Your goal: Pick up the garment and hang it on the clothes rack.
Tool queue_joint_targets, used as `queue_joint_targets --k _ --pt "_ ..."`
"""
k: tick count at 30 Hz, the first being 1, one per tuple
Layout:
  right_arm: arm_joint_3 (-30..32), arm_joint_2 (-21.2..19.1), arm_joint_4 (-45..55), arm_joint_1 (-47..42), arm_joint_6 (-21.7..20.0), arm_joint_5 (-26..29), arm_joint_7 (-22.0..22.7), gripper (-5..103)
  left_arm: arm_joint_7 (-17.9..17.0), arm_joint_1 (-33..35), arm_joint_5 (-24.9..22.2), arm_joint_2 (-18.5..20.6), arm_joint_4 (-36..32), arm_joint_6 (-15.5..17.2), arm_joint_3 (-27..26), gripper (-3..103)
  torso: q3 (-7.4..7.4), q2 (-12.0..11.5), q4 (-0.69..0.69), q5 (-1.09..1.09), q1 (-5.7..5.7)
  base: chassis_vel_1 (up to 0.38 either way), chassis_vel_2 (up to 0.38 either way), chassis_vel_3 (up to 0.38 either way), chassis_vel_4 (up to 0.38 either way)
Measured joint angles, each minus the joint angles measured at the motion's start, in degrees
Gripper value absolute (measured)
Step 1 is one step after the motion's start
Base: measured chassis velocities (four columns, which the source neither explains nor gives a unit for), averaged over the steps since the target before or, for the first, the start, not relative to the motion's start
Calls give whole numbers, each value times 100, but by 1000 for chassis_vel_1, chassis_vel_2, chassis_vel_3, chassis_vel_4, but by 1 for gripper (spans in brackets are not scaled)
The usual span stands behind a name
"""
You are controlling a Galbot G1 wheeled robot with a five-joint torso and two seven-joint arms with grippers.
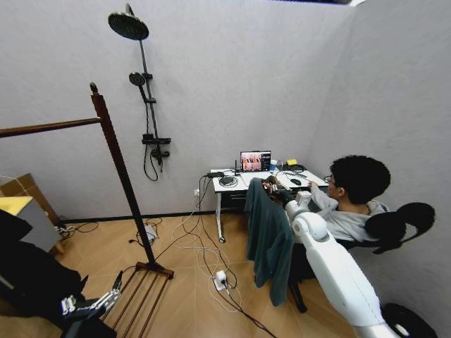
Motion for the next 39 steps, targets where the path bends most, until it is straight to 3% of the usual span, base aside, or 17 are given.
queue_joint_targets --k 5,10,39 --pt "-68 -192 700 -127 -93 318 7 10 0 0 0 0 0 0 0 100 0 0 1 0 0 0 0 0 0" --pt "-62 -382 1308 -168 -637 873 240 10 0 0 0 0 0 0 0 100 0 0 0 0 0 0 0 0 0" --pt "59 -312 1213 -411 -688 658 25 10 0 0 0 0 0 0 0 100 0 0 0 1 0 22 17 22 19"
